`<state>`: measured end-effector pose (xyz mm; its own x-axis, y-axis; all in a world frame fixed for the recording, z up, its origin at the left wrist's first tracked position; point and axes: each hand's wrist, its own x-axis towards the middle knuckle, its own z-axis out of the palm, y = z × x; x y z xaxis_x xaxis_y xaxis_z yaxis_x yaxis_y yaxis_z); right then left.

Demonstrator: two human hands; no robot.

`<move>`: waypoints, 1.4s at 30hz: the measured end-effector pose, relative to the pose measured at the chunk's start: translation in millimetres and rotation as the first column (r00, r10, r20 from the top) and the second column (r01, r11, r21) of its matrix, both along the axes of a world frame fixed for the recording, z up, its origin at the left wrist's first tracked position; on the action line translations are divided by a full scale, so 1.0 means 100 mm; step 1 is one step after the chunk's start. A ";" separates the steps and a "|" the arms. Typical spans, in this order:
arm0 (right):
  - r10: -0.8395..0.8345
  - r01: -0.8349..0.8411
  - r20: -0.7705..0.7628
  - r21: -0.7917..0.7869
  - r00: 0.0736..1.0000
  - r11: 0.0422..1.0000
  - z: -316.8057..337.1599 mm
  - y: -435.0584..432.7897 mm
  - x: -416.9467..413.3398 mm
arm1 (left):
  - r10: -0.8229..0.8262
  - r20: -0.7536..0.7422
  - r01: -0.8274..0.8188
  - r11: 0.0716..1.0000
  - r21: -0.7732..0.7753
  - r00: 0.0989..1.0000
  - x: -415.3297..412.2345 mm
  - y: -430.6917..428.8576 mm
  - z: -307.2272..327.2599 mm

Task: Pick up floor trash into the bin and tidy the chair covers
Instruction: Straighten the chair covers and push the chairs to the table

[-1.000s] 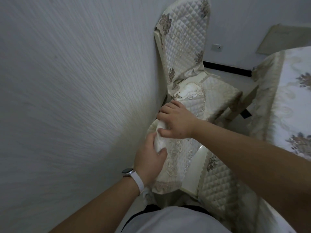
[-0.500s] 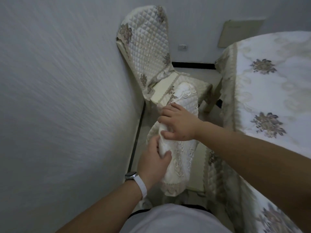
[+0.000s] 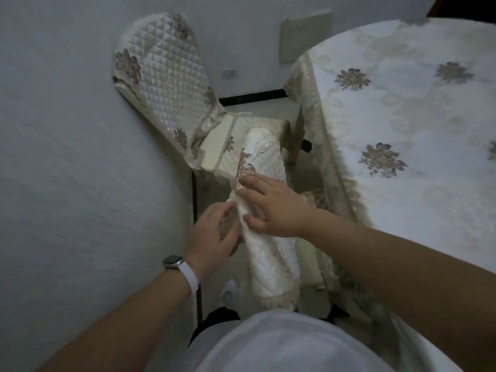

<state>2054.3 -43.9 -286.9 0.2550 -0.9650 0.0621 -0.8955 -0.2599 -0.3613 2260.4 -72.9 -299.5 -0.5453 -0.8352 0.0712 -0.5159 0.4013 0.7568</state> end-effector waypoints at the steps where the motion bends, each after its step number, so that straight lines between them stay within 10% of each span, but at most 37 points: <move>1: -0.056 0.056 0.006 0.010 0.998 0.998 0.00 0.04 0.03 | -0.081 0.036 0.084 0.994 -0.075 0.996 0.01 -0.14 -0.02; 10: -0.421 0.419 -0.014 -0.073 0.907 0.905 0.02 0.34 0.39 | -0.621 0.252 0.659 0.605 -0.447 0.742 -0.14 -1.14 -0.03; 19: -0.763 0.764 -0.048 0.084 0.645 0.640 -0.02 0.57 1.00 | -0.782 0.390 0.821 0.256 -0.509 0.486 -0.50 -1.54 -0.17; 42: -0.861 0.847 0.021 -0.190 0.509 0.496 -0.12 1.23 0.43 | -0.822 0.311 0.748 0.195 -0.635 0.478 -1.32 -0.97 -0.17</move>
